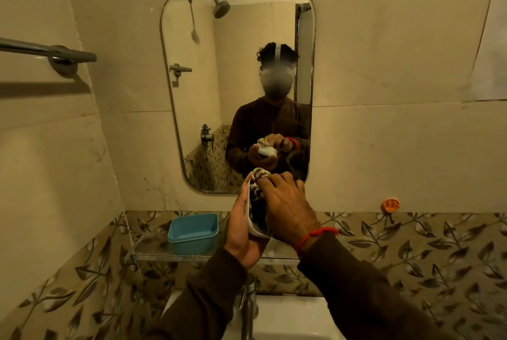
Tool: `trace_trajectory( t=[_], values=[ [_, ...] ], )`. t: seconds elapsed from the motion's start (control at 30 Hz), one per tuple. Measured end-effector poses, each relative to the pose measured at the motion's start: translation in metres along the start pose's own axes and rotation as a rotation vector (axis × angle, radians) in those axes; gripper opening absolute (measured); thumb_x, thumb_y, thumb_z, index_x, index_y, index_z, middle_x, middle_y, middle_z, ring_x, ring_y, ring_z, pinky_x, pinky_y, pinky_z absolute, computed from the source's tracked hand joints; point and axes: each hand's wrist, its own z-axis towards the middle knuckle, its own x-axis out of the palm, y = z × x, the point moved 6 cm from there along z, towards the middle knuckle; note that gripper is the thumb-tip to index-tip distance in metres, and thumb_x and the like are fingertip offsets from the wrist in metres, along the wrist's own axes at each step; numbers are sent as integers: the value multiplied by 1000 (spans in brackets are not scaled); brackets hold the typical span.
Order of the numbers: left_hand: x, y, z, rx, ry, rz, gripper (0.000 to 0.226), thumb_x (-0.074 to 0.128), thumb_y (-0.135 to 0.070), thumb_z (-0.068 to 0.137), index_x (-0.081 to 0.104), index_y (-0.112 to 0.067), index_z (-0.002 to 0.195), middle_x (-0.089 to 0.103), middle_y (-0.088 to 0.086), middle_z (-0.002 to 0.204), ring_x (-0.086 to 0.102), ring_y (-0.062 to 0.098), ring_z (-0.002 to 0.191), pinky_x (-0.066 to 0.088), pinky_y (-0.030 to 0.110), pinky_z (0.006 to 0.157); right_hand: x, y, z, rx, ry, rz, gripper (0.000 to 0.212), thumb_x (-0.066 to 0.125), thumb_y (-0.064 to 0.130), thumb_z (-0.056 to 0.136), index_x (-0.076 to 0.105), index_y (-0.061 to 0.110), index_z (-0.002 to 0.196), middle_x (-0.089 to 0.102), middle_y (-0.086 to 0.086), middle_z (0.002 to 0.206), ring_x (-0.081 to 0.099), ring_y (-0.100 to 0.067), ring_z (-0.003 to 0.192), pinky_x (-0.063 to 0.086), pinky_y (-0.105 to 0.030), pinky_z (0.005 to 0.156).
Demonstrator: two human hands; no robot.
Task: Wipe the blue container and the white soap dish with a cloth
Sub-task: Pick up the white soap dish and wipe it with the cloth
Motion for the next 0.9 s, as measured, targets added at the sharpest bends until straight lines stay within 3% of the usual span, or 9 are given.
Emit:
trace_trajectory(
  t=[0.17, 0.23, 0.33, 0.4, 0.5, 0.6, 0.67, 0.77, 0.9],
  values=[
    [-1, -7, 1, 7, -18, 64, 54, 39, -52, 104, 50, -22, 147, 55, 15, 148, 52, 33, 136, 48, 51, 105, -8, -7, -2, 31, 57, 358, 63, 57, 6, 89, 31, 24, 144, 51, -6, 115, 47, -25, 102, 45, -41, 93],
    [-2, -11, 3, 39, -26, 65, 48, 37, -46, 106, 49, -26, 148, 55, 13, 148, 53, 32, 136, 45, 50, 110, -10, -7, -3, 8, 91, 363, 58, 57, 8, 92, 36, 23, 144, 52, -10, 123, 50, -27, 111, 46, -38, 96],
    [-3, -16, 6, 71, 13, 84, 43, 39, -45, 105, 53, -34, 144, 58, 16, 143, 57, 35, 131, 52, 50, 101, -14, 4, -9, -97, 121, 364, 51, 58, 7, 92, 48, 21, 141, 53, -6, 137, 44, -24, 127, 38, -32, 105],
    [-6, -18, 7, 68, 27, 108, 44, 39, -48, 104, 53, -35, 144, 54, 22, 146, 53, 39, 134, 46, 55, 106, -17, 12, -15, -164, 147, 405, 42, 60, 9, 92, 56, 17, 134, 57, -7, 134, 47, -22, 125, 37, -25, 101],
    [-8, -16, 5, 29, 67, 134, 45, 38, -48, 105, 50, -35, 146, 45, 27, 151, 43, 43, 140, 34, 59, 115, -14, 15, -21, -243, 259, 409, 37, 62, 13, 92, 59, 17, 129, 58, -6, 130, 46, -19, 120, 41, -30, 100],
    [-6, -12, 2, 6, 104, 105, 46, 35, -48, 106, 49, -33, 147, 42, 28, 153, 46, 41, 135, 44, 53, 107, -13, 11, -24, -300, 319, 430, 37, 62, 10, 92, 59, 16, 128, 58, -5, 126, 42, -7, 107, 38, -17, 92],
    [-3, -12, 1, -3, 97, 91, 47, 35, -48, 105, 50, -31, 147, 44, 27, 151, 52, 39, 131, 50, 49, 102, -15, 8, -23, -332, 290, 440, 37, 62, 9, 91, 60, 16, 127, 59, -3, 125, 41, -5, 108, 37, -17, 94],
    [2, -10, -1, -27, 74, 64, 49, 37, -47, 104, 50, -26, 147, 47, 26, 150, 47, 42, 138, 47, 52, 107, -12, 4, -18, -372, 235, 319, 44, 65, 17, 90, 56, 18, 134, 56, -2, 133, 41, -15, 125, 35, -31, 105],
    [0, -7, 0, -28, 73, -7, 49, 37, -44, 105, 51, -22, 146, 51, 22, 149, 54, 37, 133, 52, 51, 101, -10, -4, -11, -370, 101, 208, 49, 68, 15, 88, 55, 13, 135, 53, -9, 134, 44, -25, 124, 43, -32, 98]
  ],
)
